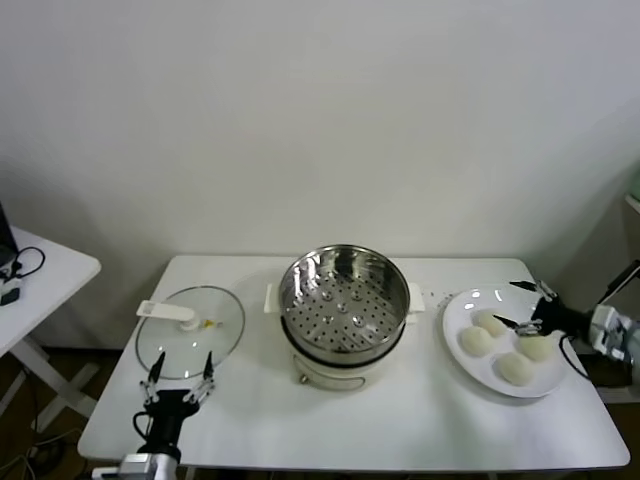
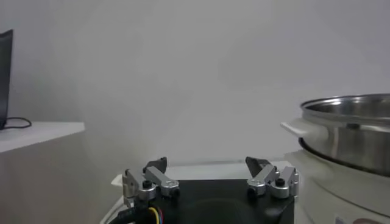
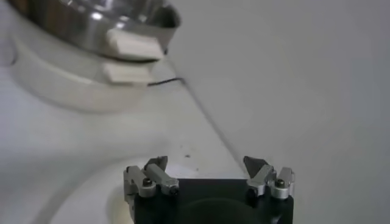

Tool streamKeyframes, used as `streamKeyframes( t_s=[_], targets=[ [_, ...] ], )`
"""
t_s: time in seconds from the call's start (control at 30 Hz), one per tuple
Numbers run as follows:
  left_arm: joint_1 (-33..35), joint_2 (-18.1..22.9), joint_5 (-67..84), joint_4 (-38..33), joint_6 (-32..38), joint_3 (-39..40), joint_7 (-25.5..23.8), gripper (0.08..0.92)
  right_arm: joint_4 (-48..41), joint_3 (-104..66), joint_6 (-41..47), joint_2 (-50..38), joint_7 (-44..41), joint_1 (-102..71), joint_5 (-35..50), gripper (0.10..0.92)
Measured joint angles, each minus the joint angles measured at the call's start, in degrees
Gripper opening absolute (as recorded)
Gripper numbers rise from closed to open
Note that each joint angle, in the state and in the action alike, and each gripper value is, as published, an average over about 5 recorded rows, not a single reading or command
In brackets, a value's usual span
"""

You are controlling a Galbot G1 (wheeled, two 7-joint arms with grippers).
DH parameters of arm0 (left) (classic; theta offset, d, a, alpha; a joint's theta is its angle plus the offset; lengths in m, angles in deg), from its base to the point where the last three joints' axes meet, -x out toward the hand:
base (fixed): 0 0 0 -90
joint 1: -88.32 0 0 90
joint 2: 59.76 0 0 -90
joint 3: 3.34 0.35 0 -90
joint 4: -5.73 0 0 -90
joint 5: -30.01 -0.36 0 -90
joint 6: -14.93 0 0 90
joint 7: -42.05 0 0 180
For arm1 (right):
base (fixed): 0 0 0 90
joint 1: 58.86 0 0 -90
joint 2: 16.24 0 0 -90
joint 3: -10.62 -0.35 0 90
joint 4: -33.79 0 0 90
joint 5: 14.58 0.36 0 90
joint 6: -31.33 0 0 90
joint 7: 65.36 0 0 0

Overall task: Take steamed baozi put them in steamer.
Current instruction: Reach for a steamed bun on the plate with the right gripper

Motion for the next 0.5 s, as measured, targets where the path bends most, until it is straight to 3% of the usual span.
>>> streamKeyframes(
  t_s=[0.23, 0.5],
  targets=[
    [0.0, -0.4, 0.5, -0.4, -0.4, -0.6, 0.0, 0.823, -10.3, 16.5, -0.7, 1.2, -10.3, 18.6, -8.8, 0.823],
    [0.0, -0.6, 1.0, -0.5, -0.9, -1.4, 0.0, 0.823, -20.6, 27.5, -1.2, 7.3, -16.1, 30.6, -16.4, 0.823]
  ],
)
